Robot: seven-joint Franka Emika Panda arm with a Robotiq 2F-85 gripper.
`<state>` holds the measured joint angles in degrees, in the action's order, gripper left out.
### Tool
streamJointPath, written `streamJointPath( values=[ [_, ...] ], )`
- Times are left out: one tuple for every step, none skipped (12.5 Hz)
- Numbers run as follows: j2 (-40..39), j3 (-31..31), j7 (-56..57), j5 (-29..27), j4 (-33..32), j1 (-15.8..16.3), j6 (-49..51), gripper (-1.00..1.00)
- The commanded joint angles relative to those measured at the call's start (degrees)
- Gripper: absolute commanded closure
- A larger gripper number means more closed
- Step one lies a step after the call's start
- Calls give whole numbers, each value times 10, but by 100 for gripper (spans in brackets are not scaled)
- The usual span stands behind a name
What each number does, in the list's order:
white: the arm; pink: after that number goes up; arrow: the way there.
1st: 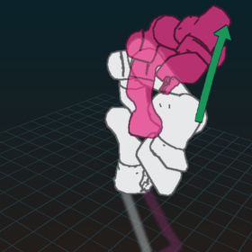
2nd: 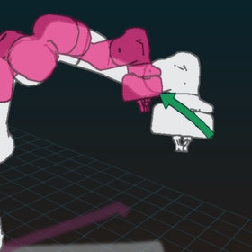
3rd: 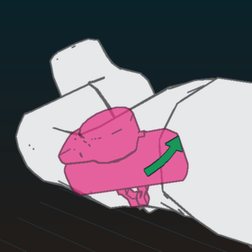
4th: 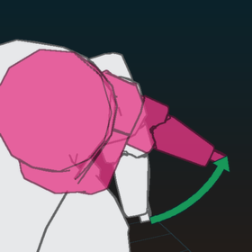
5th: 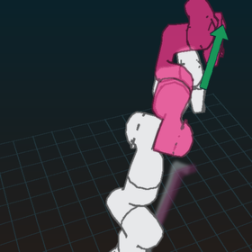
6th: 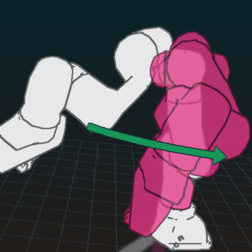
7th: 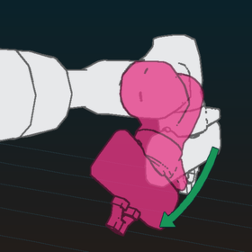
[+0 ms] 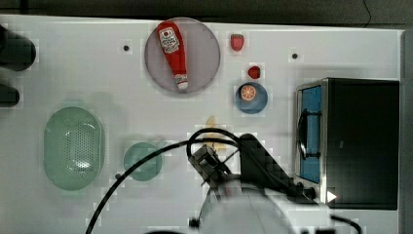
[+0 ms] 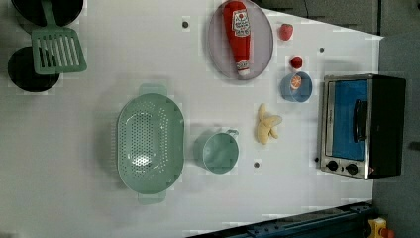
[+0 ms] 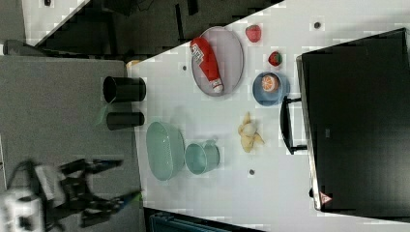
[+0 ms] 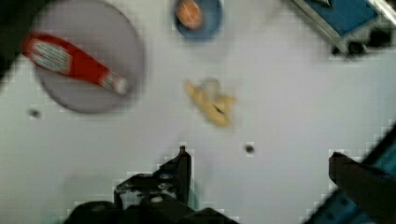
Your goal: Pick banana from table and place on oven.
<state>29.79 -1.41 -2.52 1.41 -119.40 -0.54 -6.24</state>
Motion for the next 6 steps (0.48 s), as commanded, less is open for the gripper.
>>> streamJointPath(
  values=[
    [-65,-11,-3,10,-10,-2,-16,-100],
    [-79,-11,-3,10,-23,-1,-42,-100],
    [-97,-11,-3,10,-39,-1,-70,-100],
    [-116,-10,-3,10,-55,-1,-101,-100],
    [-137,-11,-3,10,-70,-1,-134,-100],
    [-160,-11,-3,10,-84,-1,-167,-100]
  ],
)
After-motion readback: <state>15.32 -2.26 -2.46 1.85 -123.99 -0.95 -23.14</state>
